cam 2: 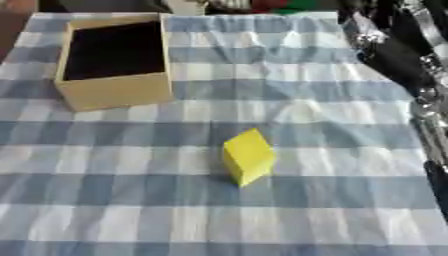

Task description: Pick up objects on the table and place them in the box.

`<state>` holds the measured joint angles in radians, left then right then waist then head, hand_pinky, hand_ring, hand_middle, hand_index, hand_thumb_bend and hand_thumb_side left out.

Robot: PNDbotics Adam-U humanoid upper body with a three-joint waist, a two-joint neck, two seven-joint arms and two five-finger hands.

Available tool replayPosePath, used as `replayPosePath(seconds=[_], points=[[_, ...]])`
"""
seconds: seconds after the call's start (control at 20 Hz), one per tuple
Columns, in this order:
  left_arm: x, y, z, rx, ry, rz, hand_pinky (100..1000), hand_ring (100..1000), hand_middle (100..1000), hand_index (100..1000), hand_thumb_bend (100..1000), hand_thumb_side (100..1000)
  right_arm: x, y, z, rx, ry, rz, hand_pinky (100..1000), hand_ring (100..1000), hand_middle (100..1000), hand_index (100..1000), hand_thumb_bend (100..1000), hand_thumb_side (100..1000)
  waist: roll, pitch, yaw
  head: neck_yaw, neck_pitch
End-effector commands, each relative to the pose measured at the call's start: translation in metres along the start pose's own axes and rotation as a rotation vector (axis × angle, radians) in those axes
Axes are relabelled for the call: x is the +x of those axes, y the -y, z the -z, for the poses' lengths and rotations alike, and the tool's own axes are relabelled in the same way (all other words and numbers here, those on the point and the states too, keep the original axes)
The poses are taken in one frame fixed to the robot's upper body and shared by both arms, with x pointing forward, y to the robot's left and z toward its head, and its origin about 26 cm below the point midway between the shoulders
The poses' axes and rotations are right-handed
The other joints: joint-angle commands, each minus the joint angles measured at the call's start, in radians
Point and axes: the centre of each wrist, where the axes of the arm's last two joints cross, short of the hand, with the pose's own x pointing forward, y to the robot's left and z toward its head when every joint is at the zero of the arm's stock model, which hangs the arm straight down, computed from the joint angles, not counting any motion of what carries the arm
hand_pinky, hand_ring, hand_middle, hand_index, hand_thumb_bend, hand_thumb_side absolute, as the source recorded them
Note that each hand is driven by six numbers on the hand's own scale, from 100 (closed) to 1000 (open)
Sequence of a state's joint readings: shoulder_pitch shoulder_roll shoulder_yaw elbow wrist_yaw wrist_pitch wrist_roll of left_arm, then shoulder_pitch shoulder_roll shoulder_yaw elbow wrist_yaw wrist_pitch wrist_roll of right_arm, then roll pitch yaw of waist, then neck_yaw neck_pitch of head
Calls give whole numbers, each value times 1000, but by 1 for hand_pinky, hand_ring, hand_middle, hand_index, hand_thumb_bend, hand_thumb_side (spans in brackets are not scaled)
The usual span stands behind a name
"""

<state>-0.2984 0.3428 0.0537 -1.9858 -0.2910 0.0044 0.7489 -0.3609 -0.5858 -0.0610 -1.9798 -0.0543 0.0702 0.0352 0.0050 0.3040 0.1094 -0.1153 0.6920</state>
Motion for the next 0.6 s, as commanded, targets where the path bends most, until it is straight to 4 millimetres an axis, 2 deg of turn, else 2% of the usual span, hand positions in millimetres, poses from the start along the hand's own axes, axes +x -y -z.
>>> replayPosePath(seconds=[0.05, 0.3, 0.6], points=[[4, -3, 5, 2, 24, -2, 961, 694, 518, 718, 100, 263, 10, 7, 3, 6, 34, -39, 894, 881, 687, 887, 100, 508, 1, -21, -2, -1, -2], [4, -3, 5, 0, 24, -1, 961, 694, 518, 718, 100, 263, 14, 9, 7, 29, 43, -82, 896, 887, 700, 885, 100, 486, 0, -21, -2, 0, -2], [3, -4, 4, -10, 25, 7, 961, 694, 518, 718, 100, 263, 29, 18, 19, 182, 66, -270, 898, 898, 726, 875, 100, 434, -7, -28, -4, 2, 4]])
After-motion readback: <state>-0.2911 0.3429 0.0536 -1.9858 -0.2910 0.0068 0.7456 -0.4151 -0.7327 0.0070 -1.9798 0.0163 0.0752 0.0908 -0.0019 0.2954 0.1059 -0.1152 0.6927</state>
